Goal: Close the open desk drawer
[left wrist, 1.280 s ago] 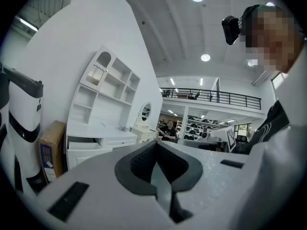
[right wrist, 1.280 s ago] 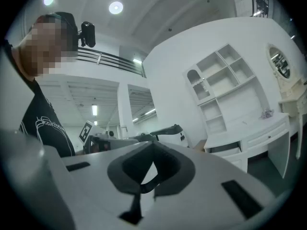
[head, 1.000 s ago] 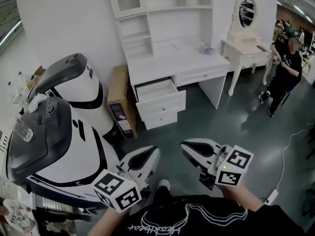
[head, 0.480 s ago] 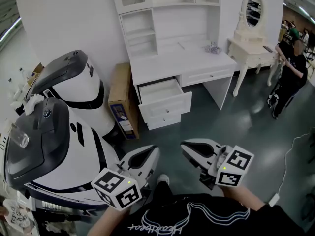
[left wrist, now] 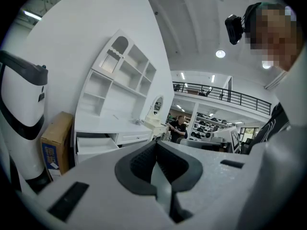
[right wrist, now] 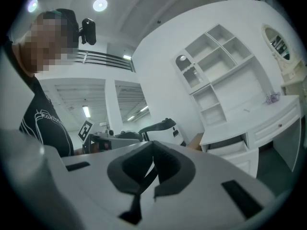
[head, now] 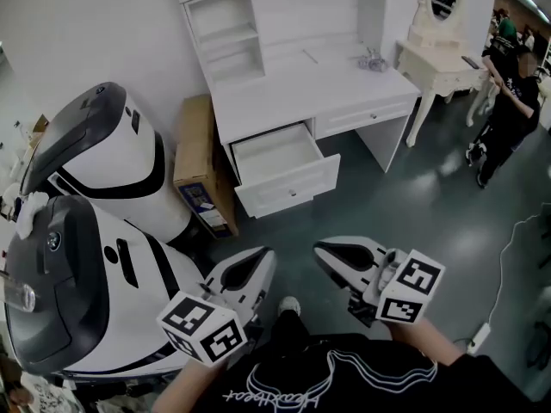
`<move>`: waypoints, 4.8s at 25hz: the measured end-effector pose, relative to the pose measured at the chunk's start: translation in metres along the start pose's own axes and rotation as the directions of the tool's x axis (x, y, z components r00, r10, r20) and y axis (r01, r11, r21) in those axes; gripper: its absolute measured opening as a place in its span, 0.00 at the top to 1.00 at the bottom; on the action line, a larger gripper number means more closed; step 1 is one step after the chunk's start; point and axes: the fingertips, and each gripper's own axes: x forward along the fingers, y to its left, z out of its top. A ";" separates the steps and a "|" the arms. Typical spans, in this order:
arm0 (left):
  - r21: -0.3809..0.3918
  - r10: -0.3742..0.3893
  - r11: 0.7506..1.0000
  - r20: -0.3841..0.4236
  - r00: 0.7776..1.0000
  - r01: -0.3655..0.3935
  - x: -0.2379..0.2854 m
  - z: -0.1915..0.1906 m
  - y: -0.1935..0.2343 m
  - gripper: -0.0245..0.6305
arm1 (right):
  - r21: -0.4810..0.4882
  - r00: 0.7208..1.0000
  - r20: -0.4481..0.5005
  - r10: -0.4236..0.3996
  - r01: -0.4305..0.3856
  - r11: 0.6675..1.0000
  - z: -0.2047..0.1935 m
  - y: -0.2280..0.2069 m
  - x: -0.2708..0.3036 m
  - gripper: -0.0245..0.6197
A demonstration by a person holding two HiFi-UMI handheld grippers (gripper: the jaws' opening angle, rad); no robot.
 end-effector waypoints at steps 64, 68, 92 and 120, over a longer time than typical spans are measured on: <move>-0.240 0.020 0.965 -0.330 0.944 -0.104 0.170 -0.124 0.293 0.96 | 0.052 0.788 -0.515 -0.337 0.421 0.906 -0.267 -0.371 0.169 0.77; -0.251 0.011 0.963 -0.343 0.939 -0.103 0.173 -0.131 0.295 0.96 | 0.024 0.766 -0.541 -0.347 0.426 0.904 -0.280 -0.380 0.173 0.75; -0.297 0.026 0.946 -0.332 0.943 -0.131 0.176 -0.134 0.321 0.96 | -0.006 0.723 -0.573 -0.386 0.468 0.884 -0.294 -0.404 0.190 0.83; -0.335 0.059 0.925 -0.342 0.938 -0.180 0.200 -0.135 0.364 0.96 | -0.032 0.729 -0.555 -0.402 0.463 0.886 -0.276 -0.457 0.243 0.82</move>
